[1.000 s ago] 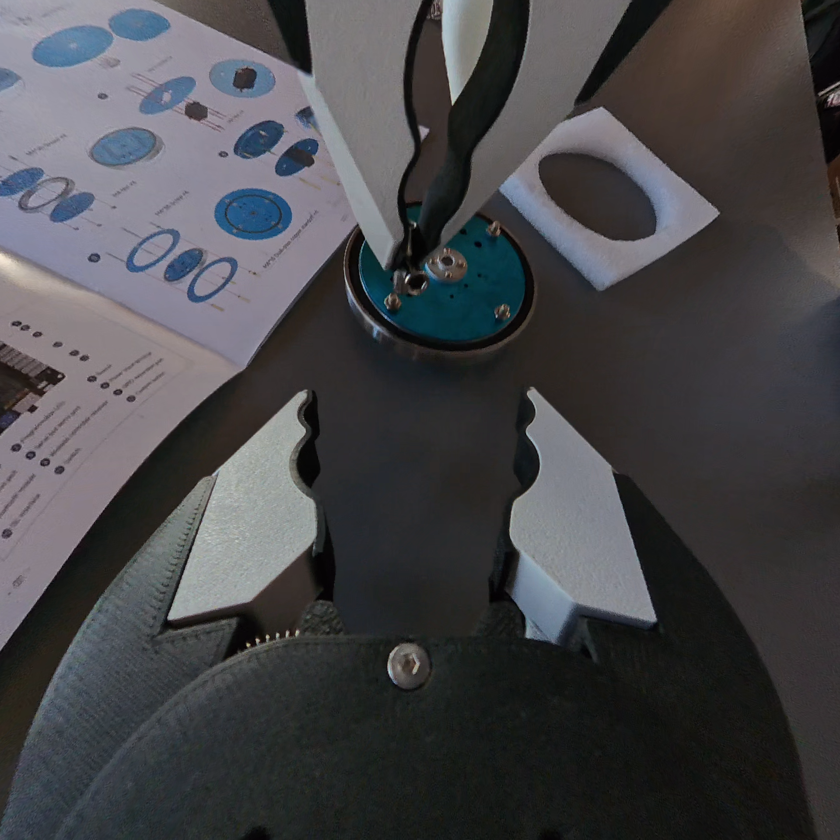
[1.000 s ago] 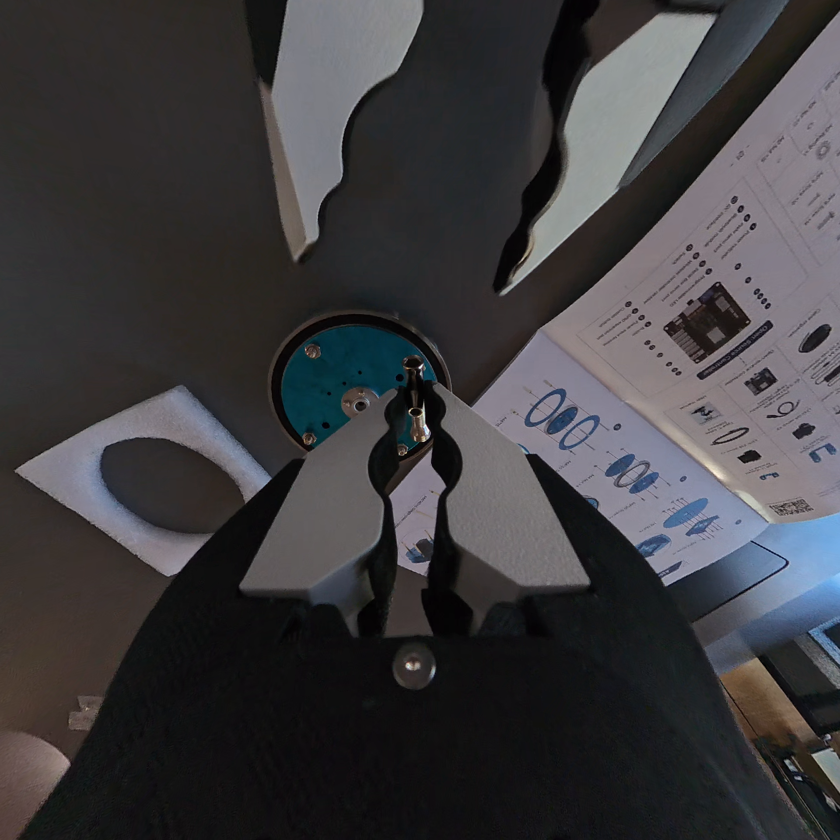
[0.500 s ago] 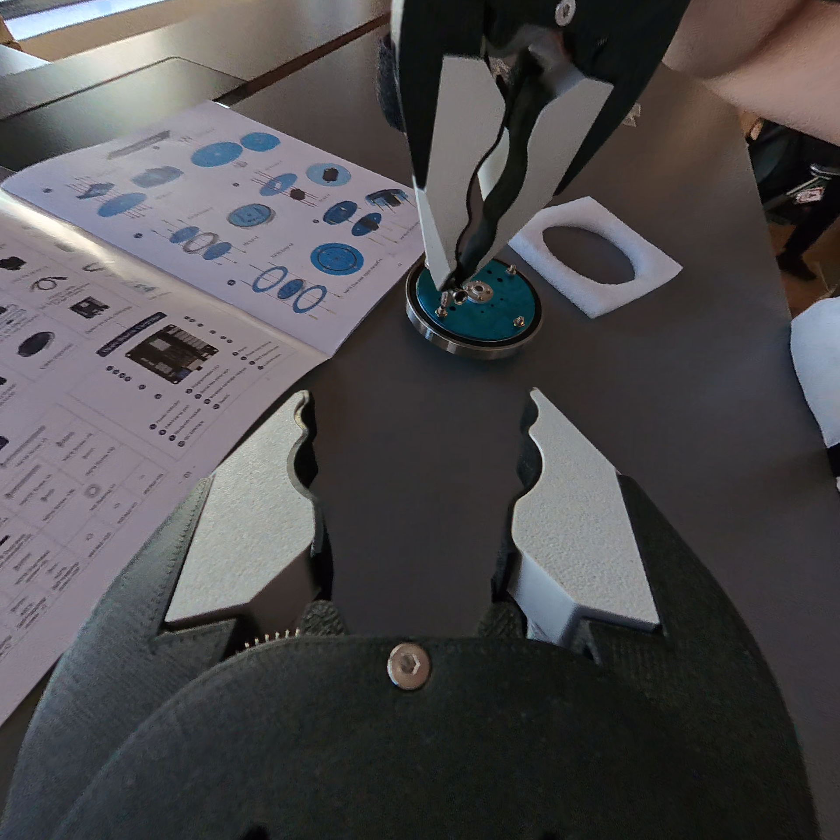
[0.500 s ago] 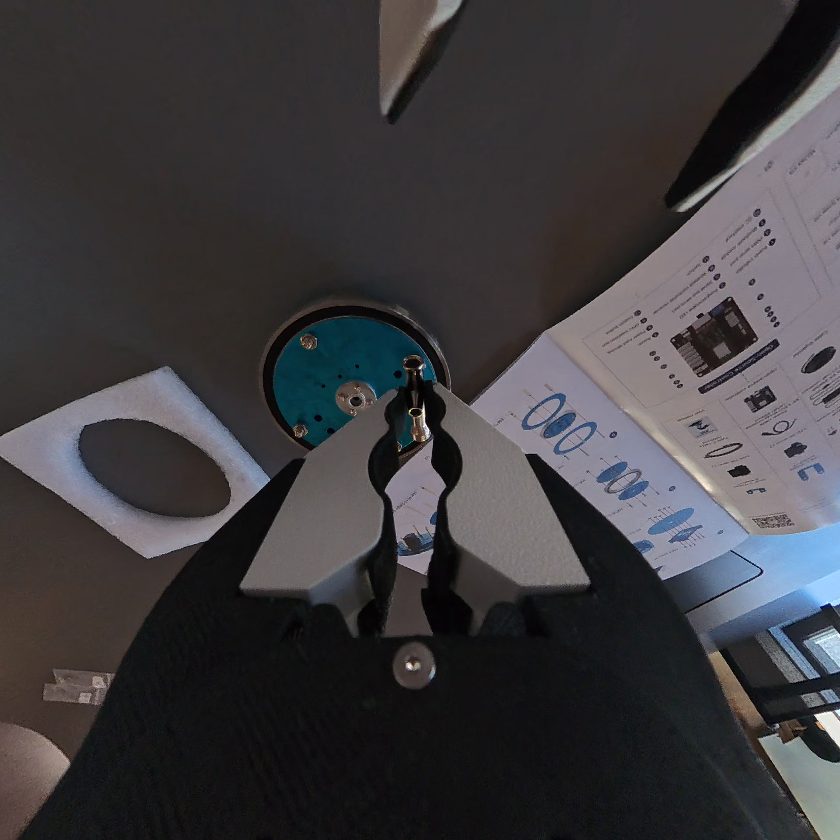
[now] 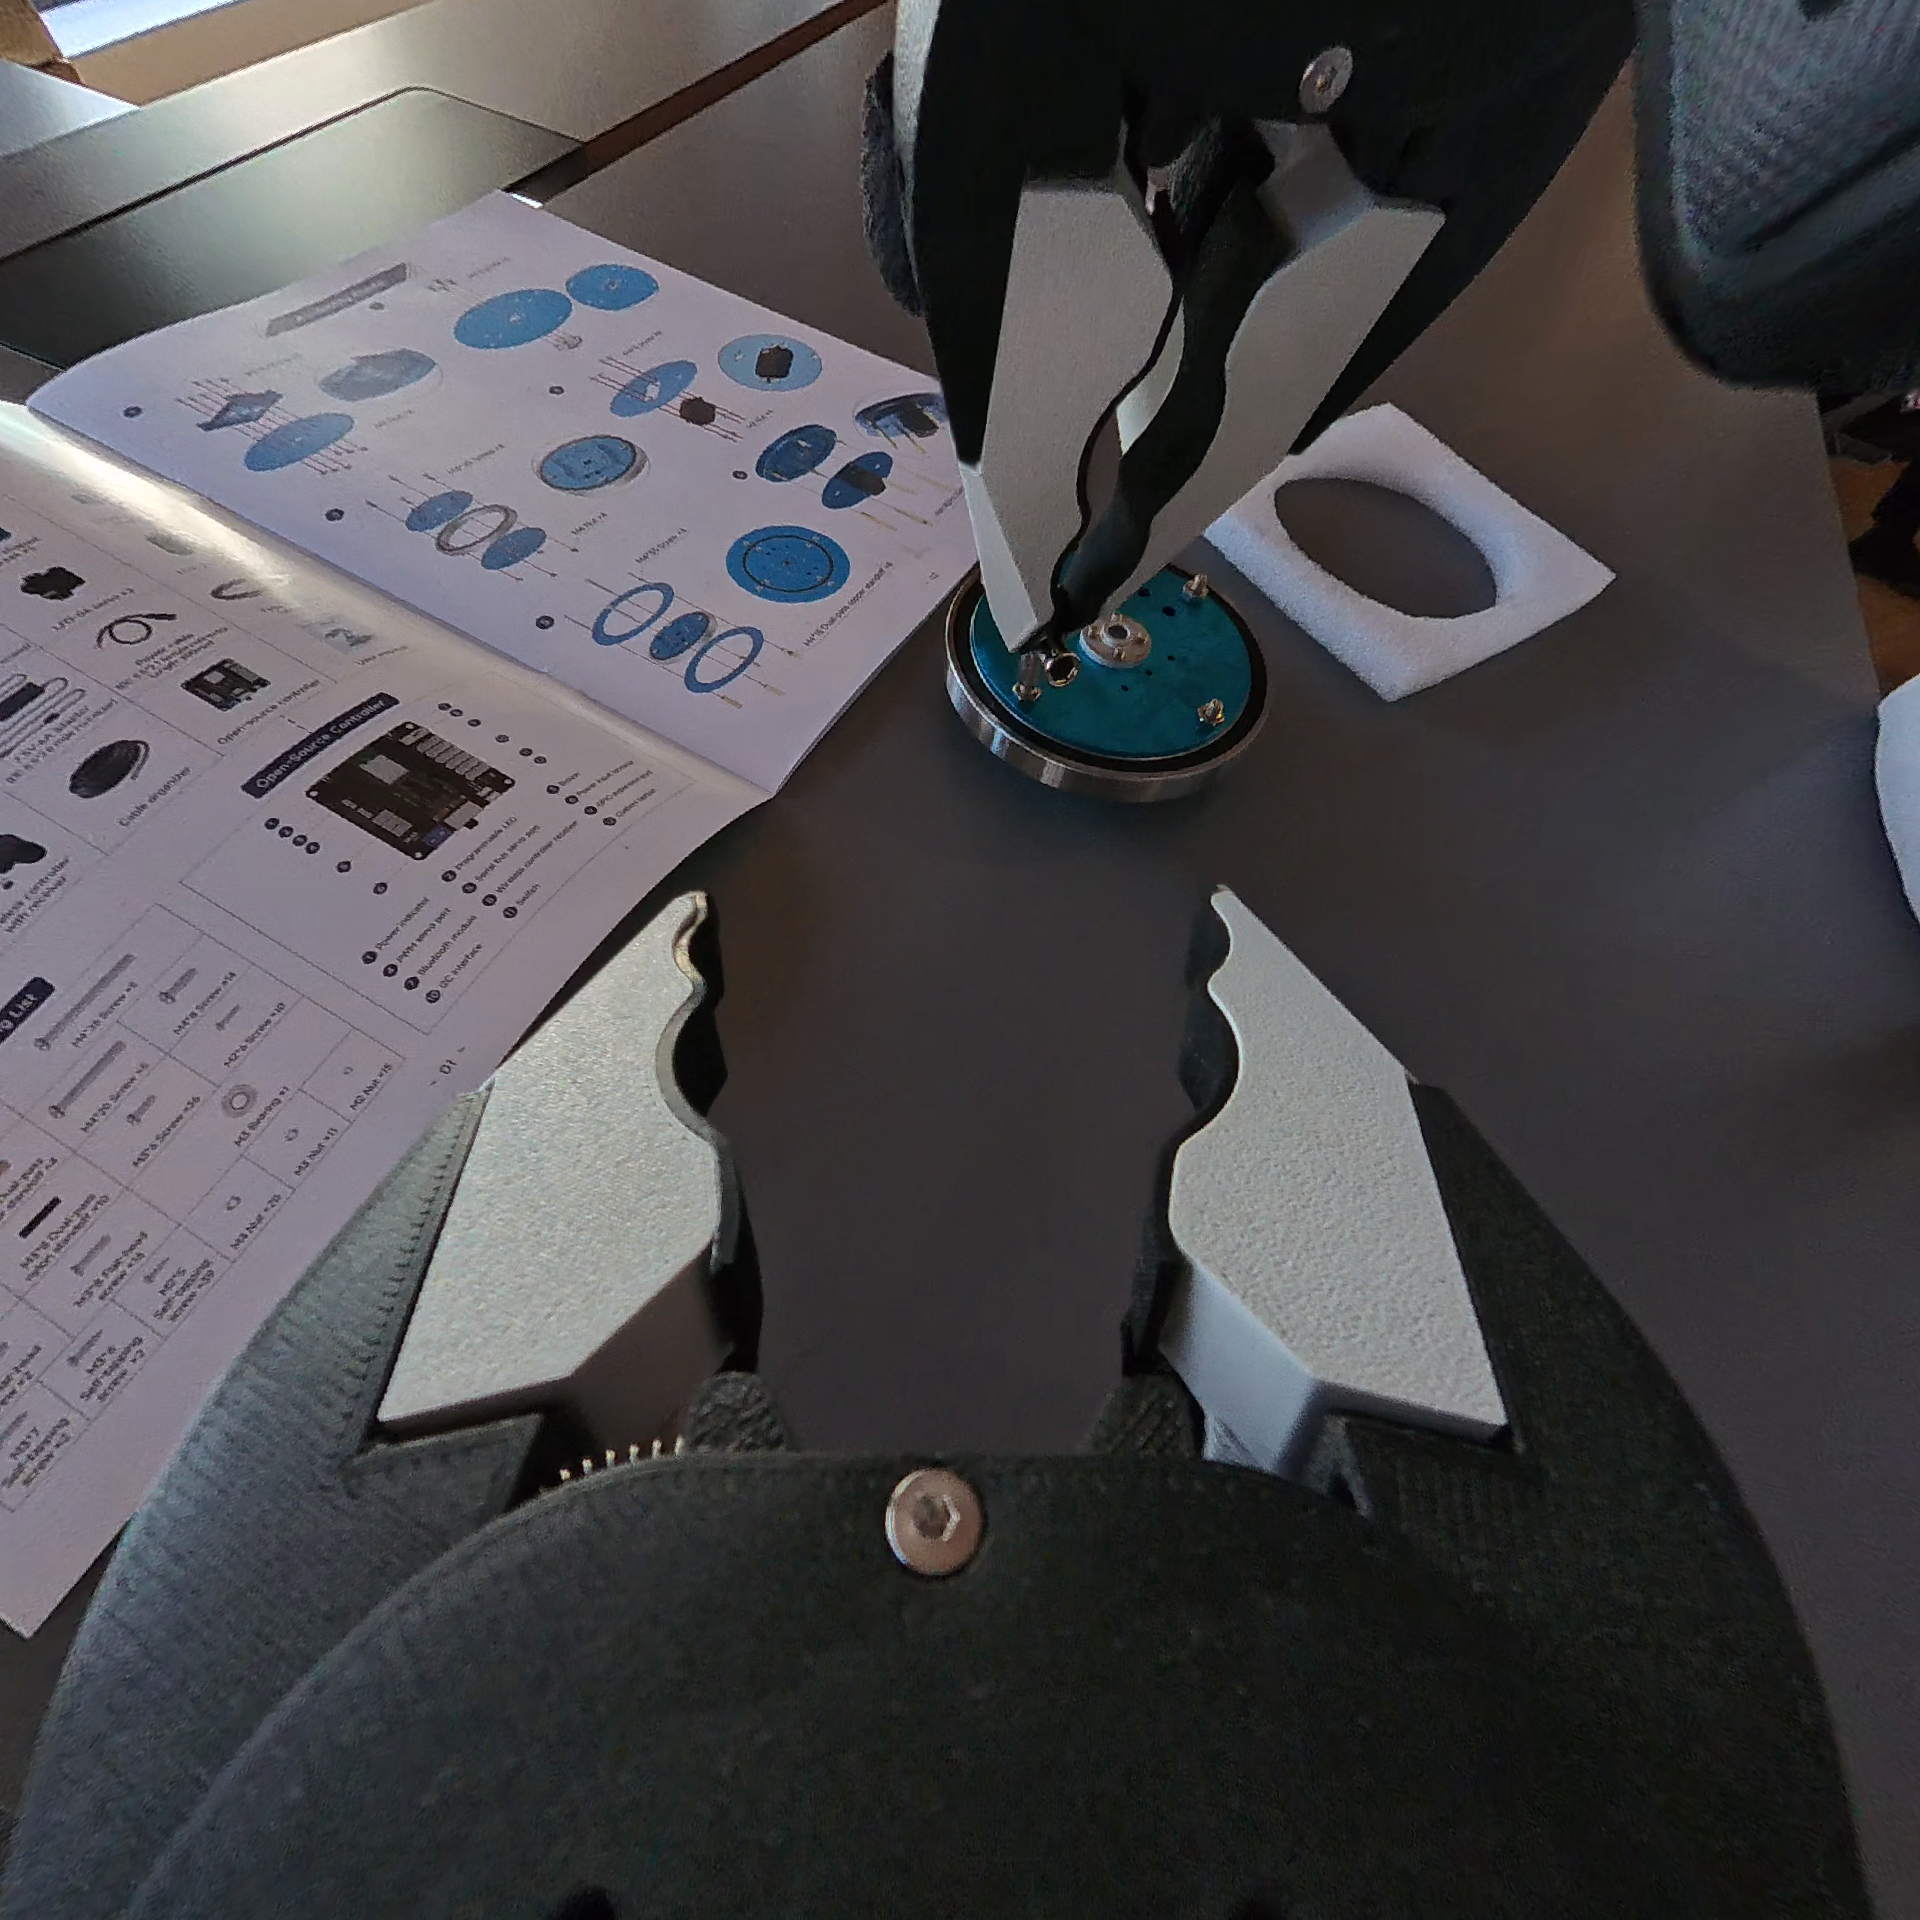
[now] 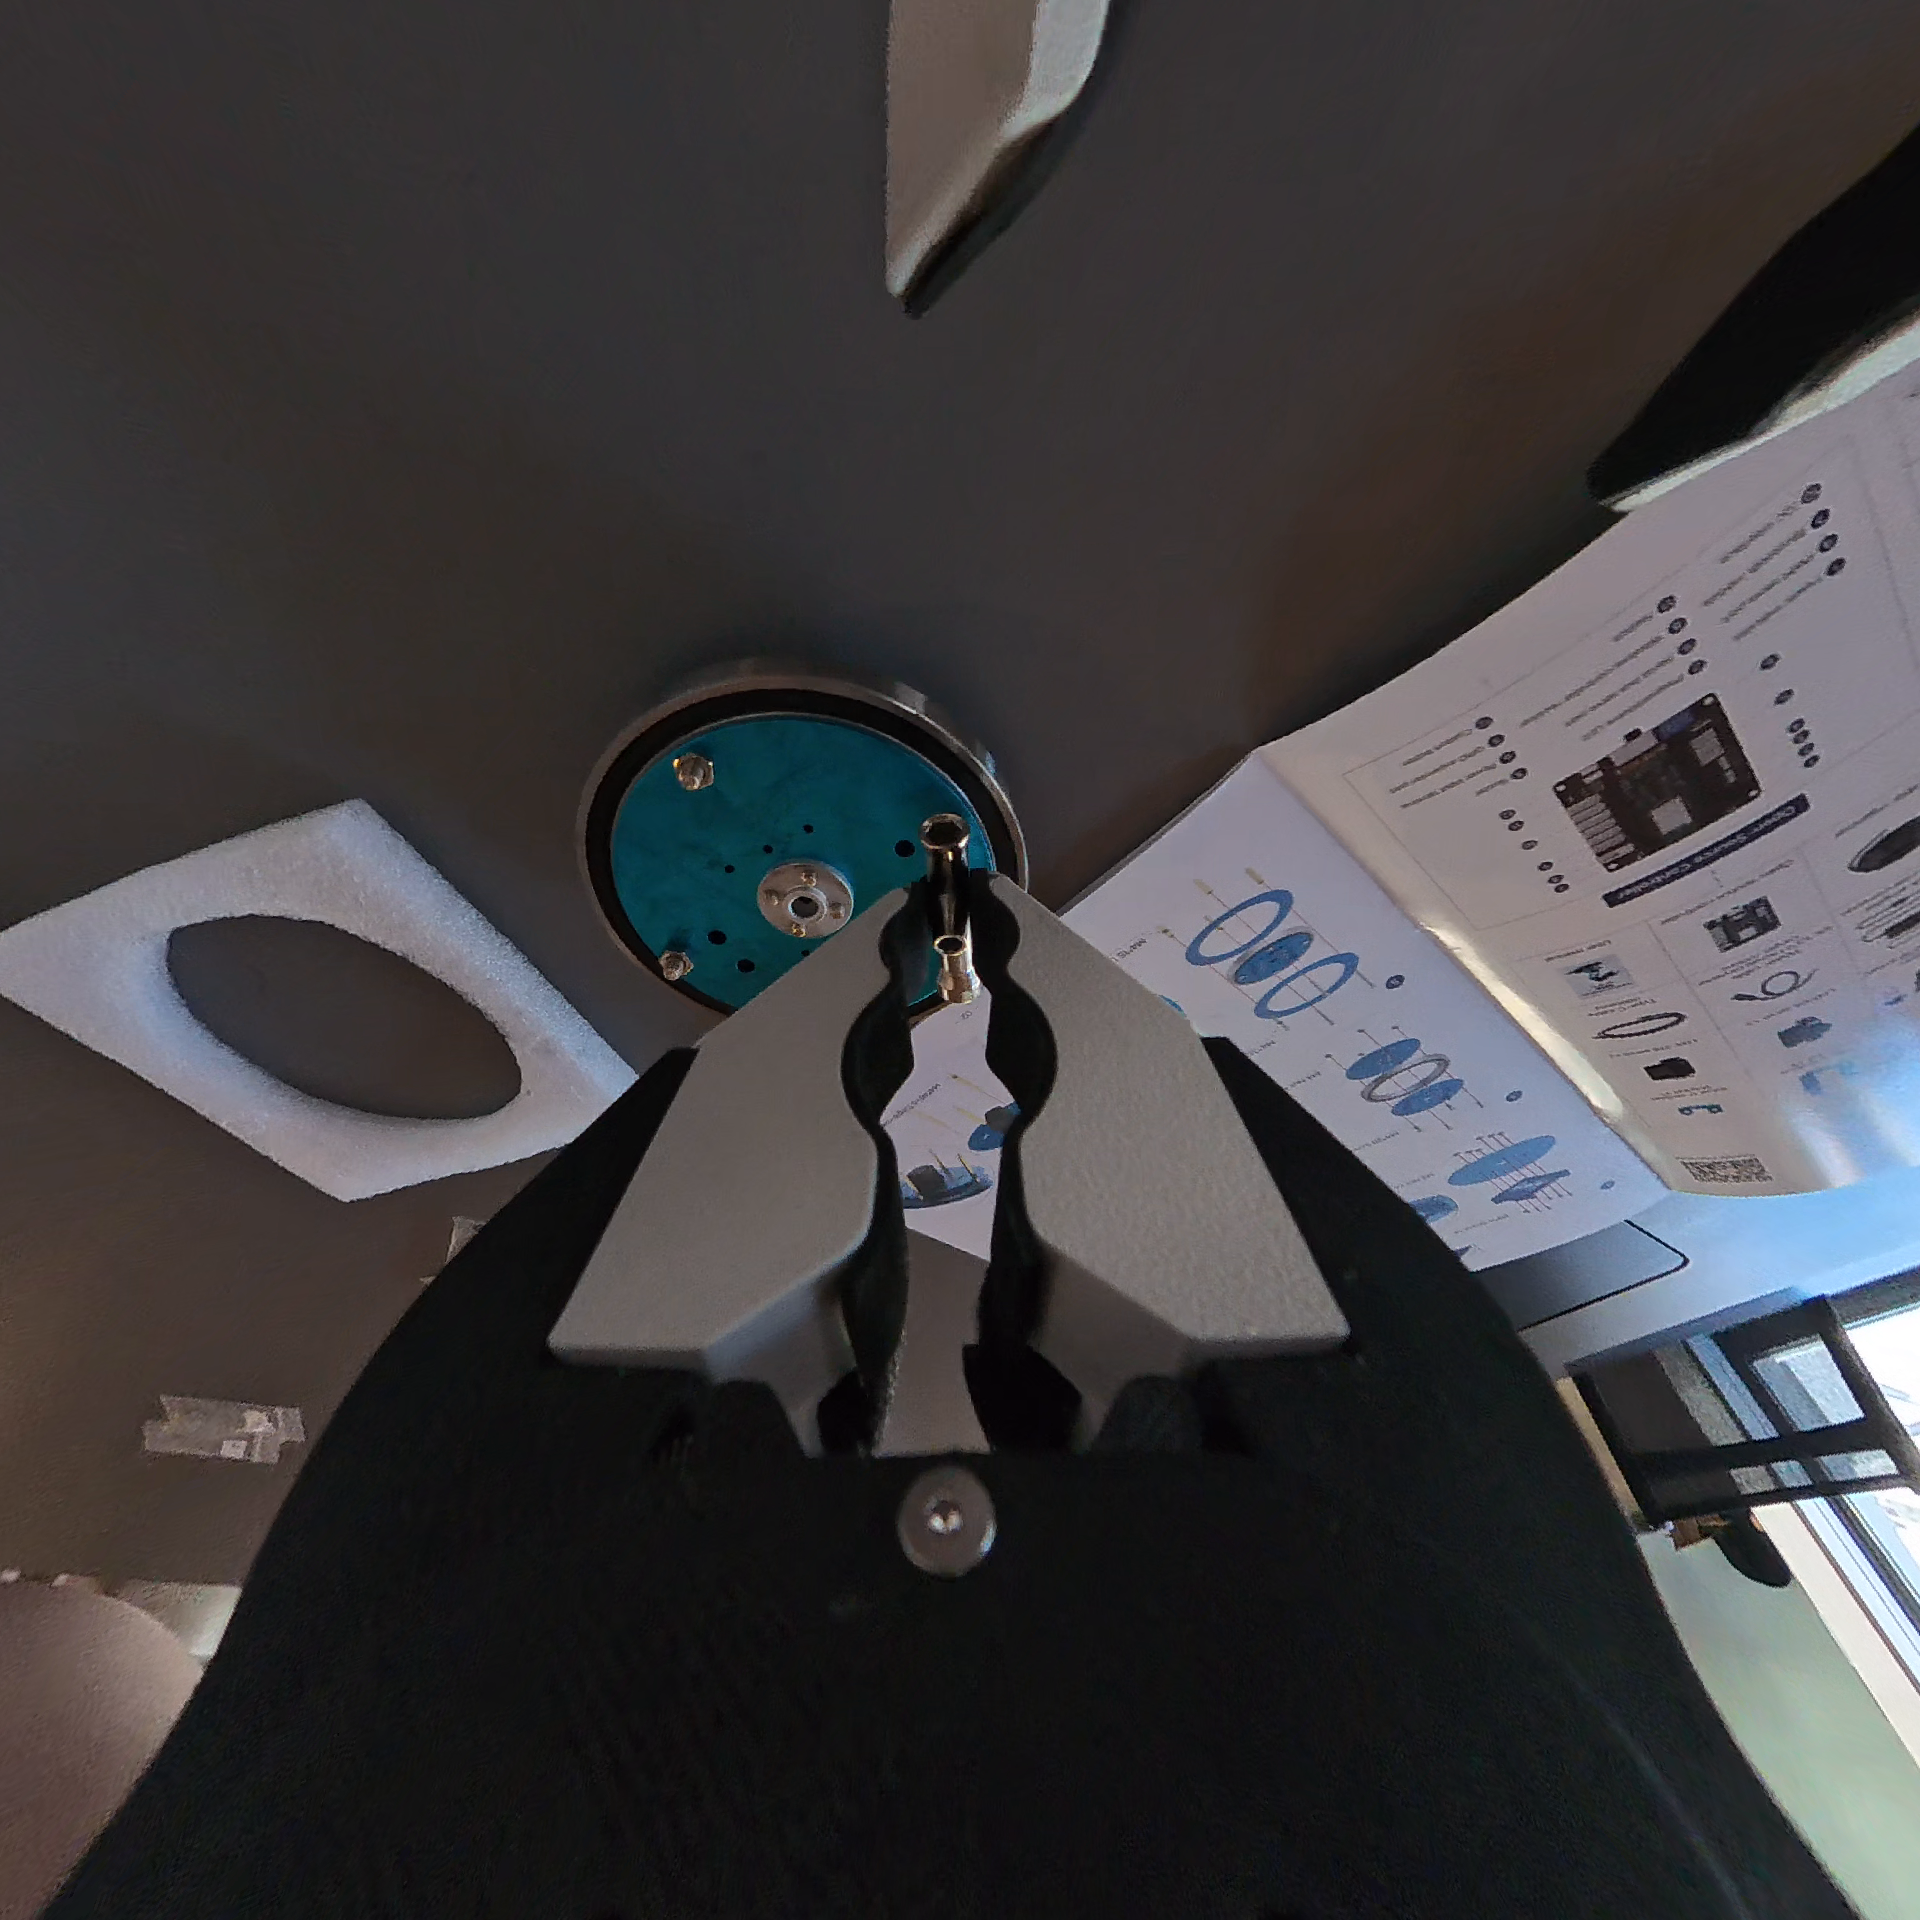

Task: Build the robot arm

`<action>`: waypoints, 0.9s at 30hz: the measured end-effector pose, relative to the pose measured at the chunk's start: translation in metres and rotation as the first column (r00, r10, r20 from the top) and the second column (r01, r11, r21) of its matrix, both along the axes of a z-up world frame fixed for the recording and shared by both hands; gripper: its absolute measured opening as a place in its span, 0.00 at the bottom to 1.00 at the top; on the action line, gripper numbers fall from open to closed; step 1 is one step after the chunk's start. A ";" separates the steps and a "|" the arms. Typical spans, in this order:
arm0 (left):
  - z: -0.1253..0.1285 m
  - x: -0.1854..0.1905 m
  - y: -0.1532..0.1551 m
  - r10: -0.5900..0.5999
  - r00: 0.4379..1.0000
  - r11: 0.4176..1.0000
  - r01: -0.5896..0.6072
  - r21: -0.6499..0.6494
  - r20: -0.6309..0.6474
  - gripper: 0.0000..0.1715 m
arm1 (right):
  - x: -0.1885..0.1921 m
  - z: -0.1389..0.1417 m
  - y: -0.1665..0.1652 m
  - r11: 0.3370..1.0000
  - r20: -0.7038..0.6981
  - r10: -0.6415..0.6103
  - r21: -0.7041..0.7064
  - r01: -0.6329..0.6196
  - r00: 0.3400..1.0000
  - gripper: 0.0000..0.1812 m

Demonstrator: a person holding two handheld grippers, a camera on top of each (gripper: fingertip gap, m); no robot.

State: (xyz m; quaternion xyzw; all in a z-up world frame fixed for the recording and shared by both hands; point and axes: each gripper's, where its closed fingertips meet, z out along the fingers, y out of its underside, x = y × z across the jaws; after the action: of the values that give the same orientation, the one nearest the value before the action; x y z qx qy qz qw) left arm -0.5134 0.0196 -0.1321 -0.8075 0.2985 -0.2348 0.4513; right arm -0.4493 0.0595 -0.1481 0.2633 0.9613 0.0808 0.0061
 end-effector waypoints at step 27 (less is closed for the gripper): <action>0.090 0.080 -0.006 -0.111 0.962 0.933 0.014 0.361 0.250 0.22 | -0.001 0.112 -0.042 0.547 -0.488 -0.633 -0.831 -0.100 0.601 0.03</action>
State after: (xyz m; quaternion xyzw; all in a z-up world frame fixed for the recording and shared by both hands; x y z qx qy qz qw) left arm -0.4336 0.0137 -0.0421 -0.6637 0.2983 -0.2976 0.6180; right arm -0.4507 0.0171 -0.0360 0.3999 0.7399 -0.4739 -0.2609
